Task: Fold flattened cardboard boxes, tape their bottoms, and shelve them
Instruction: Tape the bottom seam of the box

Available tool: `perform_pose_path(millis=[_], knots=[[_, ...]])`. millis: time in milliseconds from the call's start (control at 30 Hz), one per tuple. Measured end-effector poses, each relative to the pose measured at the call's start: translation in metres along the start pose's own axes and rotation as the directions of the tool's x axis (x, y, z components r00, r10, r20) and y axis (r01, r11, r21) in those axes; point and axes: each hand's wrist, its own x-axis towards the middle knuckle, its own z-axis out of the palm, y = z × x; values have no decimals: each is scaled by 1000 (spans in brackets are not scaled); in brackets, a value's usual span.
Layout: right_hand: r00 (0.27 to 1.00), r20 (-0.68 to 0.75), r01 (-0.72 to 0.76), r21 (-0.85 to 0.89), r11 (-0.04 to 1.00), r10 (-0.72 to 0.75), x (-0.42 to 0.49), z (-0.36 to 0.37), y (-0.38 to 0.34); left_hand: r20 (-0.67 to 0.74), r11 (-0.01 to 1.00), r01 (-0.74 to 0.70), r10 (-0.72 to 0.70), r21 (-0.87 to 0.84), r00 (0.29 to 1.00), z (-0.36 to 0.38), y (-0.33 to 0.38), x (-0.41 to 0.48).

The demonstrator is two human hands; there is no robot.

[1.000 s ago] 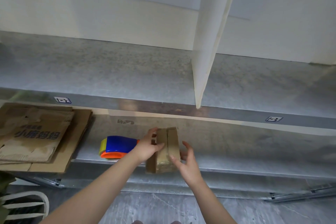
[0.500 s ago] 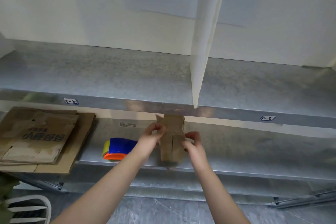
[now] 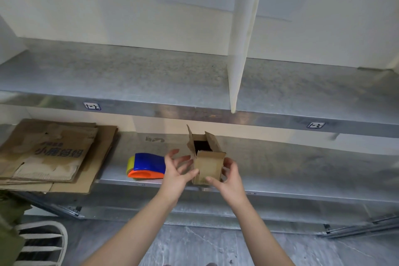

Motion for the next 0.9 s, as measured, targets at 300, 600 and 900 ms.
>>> perform_pose_path(millis=[300,600,900], knots=[[999,-24,19,-201,979,-24,-2,19,44,69,943,67,-95,327,993,-4,-33,-2],[996,-35,74,-133,988,-79,16,19,56,219,895,54,-167,444,961,-24,-46,18],[981,-123,137,-95,986,-148,12,21,46,392,275,-388,44,880,919,-54,-11,30]])
